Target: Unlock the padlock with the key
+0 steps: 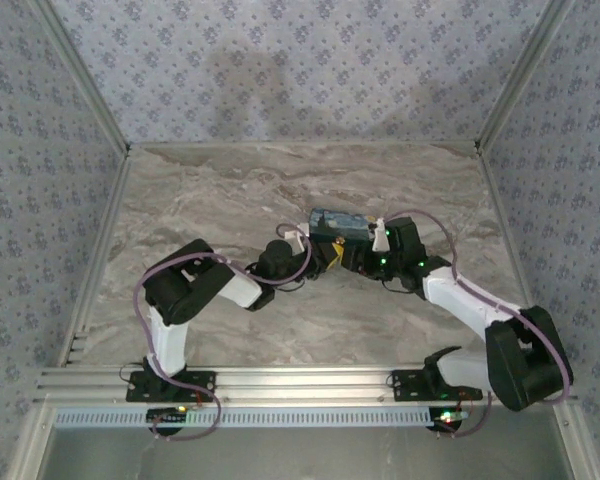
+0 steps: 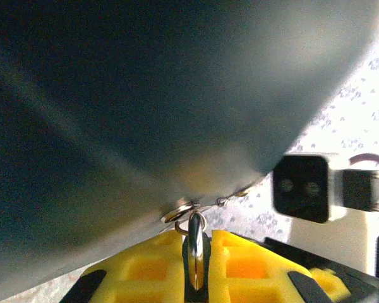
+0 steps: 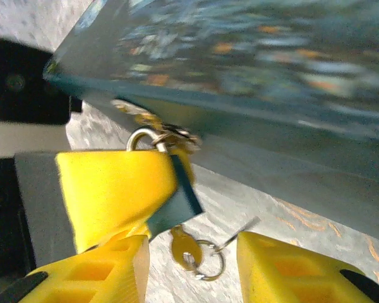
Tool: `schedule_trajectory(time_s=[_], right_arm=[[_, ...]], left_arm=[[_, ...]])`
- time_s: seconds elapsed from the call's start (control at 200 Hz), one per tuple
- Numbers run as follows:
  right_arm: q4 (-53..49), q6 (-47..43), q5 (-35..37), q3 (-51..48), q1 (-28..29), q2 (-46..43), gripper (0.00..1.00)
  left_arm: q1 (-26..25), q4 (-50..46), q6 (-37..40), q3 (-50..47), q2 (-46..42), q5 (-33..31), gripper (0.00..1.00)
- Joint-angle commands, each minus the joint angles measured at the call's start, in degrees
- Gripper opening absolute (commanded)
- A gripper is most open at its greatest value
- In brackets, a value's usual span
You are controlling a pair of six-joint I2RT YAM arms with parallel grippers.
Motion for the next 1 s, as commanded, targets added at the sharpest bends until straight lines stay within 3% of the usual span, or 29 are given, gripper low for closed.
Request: schedule_trajectory(time_s=[0.0,0.15,0.425,0.994], right_arm=[[-11.83,-11.83,8.03,2.93,2.63,-2.69,0.47],[-14.3,-14.71,17.09,4.42,6.13,-5.67,0.51],[-18.32,-20.31,25.75,7.95,10.64,-4.23,0.54],[-19.23,-23.14,31.86,13.25,16.37,3.3,0.42]], left_arm=[[-0.41,0.29,1.55,0.76,-3.28,2.6,0.0],[-0.05,-0.24,1.47,0.63,-3.85,2.57,0.0],[0.07,-0.5,1.29,0.72,-4.23,3.08,0.0],[0.51,0.23,0.77,0.35,-4.65,3.81,0.0]])
